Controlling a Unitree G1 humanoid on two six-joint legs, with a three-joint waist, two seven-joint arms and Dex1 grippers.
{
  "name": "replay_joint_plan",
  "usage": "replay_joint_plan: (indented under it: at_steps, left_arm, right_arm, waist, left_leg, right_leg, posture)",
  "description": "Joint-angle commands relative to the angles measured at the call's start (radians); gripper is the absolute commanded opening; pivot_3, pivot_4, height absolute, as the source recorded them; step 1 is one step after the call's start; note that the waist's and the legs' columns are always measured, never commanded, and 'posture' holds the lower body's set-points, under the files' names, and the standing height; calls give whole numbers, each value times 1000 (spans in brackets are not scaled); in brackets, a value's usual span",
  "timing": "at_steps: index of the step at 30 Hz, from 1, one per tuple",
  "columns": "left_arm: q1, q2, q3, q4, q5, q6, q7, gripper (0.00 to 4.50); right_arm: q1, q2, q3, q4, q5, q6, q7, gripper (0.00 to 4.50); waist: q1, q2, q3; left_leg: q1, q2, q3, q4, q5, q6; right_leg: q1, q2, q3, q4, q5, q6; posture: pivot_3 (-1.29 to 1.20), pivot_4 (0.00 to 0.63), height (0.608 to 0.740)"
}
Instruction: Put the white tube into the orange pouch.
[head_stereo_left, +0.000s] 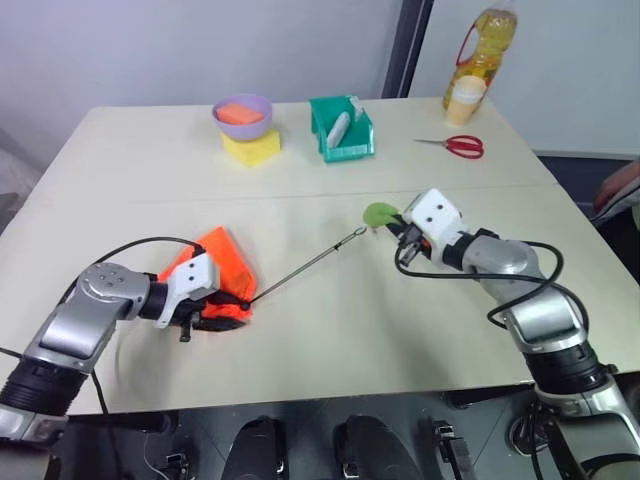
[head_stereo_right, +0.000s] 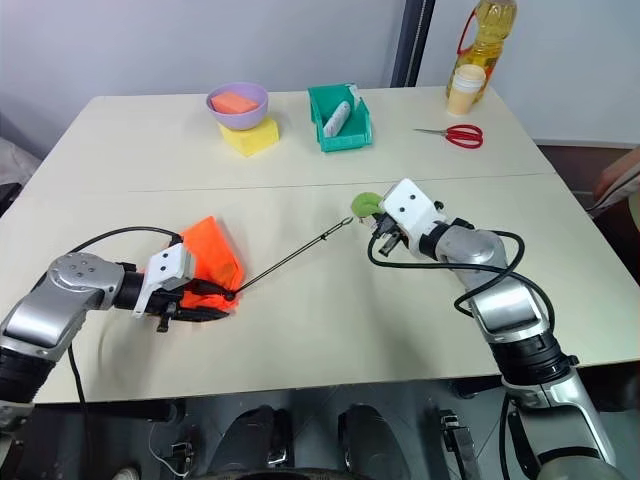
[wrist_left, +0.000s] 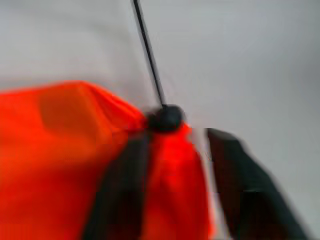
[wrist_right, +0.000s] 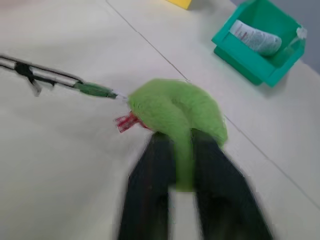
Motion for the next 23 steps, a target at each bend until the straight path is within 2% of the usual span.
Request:
replay_joint_plan:
  at_steps: [1,2,3,9,13,17,23]
  left_arm:
    - [4,-3,66,-50,-53,65,38,4299]
    - [9,-1,74,-58,-61,78,45,4500]
    - [20,4,100,-69,-81,101,54,4500]
    - [69,7,309,-85,-200,245,160,4500]
    - [89,-38,468,-5,-175,194,318,4500]
    - [157,-76,554,40,-141,119,413,4500]
    - [271,-130,591,16,-139,61,468,4500]
  right_arm:
    - [27,-9,-28,-101,45,17,41,2608]
    - [37,-15,-29,-113,44,18,45,3141]
    - [62,-29,-35,-134,54,20,64,3591]
    - [209,-94,-123,-245,163,39,158,3591]
    - [259,-90,-224,-182,178,-13,137,3591]
    - [293,-77,-293,-93,184,-60,123,3591]
    - [316,-45,-289,-47,205,-96,131,3591]
  waist:
    - [0,0,0]
    - [0,0,0]
    - [0,0,0]
    - [0,0,0]
    - [-1,0,0]
    - [-1,0,0]
    - [-1,0,0]
  left_leg:
    - [0,0,0,0,0,0]
    - [0,0,0,0,0,0]
    - [0,0,0,0,0,0]
    - [0,0,-1,0,0,0]
    - [2,0,-1,0,0,0]
    - [2,0,-1,0,0,0]
    - [2,0,-1,0,0,0]
  right_leg:
    - [0,0,0,0,0,0]
    - [0,0,0,0,0,0]
    - [0,0,0,0,0,0]
    - [1,0,0,0,0,0]
    - [2,0,0,1,0,0]
    - [2,0,0,1,1,0]
    - [2,0,0,0,1,0]
  posture:
    - [0,150,740]
    - [0,150,740]
    - [0,150,740]
    - [0,150,740]
    - [0,150,740]
    - [0,150,740]
    - [0,150,740]
